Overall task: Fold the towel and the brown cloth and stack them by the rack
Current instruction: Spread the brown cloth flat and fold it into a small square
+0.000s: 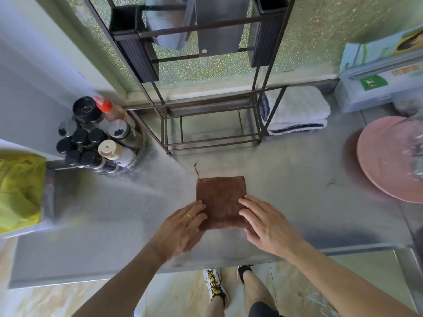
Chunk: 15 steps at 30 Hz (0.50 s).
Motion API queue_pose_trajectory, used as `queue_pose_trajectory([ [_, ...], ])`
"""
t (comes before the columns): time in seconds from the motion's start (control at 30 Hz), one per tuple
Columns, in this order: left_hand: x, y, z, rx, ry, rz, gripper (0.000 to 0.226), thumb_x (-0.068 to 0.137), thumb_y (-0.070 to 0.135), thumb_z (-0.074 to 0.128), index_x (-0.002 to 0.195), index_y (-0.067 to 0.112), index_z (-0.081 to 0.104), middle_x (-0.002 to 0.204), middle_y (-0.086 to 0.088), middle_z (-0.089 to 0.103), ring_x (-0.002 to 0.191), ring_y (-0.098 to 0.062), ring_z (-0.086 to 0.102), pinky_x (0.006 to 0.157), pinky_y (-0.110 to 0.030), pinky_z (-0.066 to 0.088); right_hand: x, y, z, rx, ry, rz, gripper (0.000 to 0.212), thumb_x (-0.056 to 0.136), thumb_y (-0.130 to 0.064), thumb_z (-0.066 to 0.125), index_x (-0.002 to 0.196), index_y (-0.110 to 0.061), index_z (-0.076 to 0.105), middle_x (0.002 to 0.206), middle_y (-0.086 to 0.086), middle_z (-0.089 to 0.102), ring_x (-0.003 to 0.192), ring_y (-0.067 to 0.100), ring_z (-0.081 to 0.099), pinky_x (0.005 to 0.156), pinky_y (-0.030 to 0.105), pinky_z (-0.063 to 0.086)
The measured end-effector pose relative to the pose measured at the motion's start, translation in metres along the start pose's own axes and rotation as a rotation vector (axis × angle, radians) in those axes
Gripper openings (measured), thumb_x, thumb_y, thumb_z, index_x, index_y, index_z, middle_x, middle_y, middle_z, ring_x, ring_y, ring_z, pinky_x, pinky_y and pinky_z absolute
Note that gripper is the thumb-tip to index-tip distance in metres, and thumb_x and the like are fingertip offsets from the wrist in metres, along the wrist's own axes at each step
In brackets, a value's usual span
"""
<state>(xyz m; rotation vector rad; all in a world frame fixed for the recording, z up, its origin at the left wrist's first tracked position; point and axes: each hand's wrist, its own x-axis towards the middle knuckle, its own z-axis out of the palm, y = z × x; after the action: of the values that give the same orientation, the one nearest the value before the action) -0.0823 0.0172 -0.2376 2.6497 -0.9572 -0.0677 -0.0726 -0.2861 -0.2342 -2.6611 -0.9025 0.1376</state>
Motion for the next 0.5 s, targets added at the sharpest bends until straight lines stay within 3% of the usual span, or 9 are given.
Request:
queue_pose_trajectory([
  [0.1,0.006,0.006,-0.001,-0.021,0.064,-0.044,0.022,0.096,0.026,0.060,0.108,0.010,0.070,0.124,-0.009,0.070,0.123,-0.023,0.063,0.105,-0.032,0.052,0.001,-0.002,0.001,0.027,-0.006,0.033,0.037,0.085,-0.028,0.061,0.119,-0.013,0.063,0.140,0.005,0.059,0.135,0.022,0.051,0.105,0.037,0.047],
  [0.17,0.014,0.010,-0.006,-0.119,0.108,-0.140,0.018,0.095,0.023,0.061,0.105,0.011,0.069,0.113,-0.006,0.072,0.107,-0.019,0.068,0.095,-0.029,0.056,0.002,-0.002,-0.002,0.048,0.000,0.070,0.037,0.086,-0.031,0.063,0.120,-0.015,0.063,0.138,0.000,0.059,0.128,0.020,0.053,0.102,0.035,0.048],
  [0.27,0.029,0.012,-0.015,-0.319,0.129,-0.375,0.015,0.098,0.026,0.056,0.109,0.017,0.062,0.097,-0.002,0.071,0.080,-0.017,0.067,0.074,-0.036,0.059,0.011,-0.004,-0.005,0.170,0.071,0.159,0.023,0.091,-0.029,0.064,0.109,-0.015,0.065,0.120,-0.003,0.067,0.109,0.020,0.061,0.090,0.031,0.051],
  [0.37,0.047,0.009,-0.021,-0.485,0.207,-0.591,0.021,0.098,0.033,0.060,0.112,0.018,0.059,0.093,-0.002,0.076,0.077,-0.018,0.072,0.067,-0.035,0.061,0.031,-0.007,-0.012,0.349,0.102,0.425,0.016,0.093,-0.029,0.064,0.101,-0.015,0.064,0.089,0.000,0.066,0.085,0.019,0.060,0.072,0.028,0.044],
  [0.5,0.060,0.004,-0.023,-0.641,0.238,-0.777,0.042,0.085,0.030,0.079,0.122,0.019,0.061,0.092,0.001,0.075,0.081,-0.011,0.071,0.073,-0.028,0.059,0.058,-0.004,-0.017,0.507,0.109,0.675,0.022,0.095,-0.033,0.062,0.087,-0.013,0.060,0.076,0.001,0.069,0.072,0.020,0.062,0.066,0.034,0.047],
])
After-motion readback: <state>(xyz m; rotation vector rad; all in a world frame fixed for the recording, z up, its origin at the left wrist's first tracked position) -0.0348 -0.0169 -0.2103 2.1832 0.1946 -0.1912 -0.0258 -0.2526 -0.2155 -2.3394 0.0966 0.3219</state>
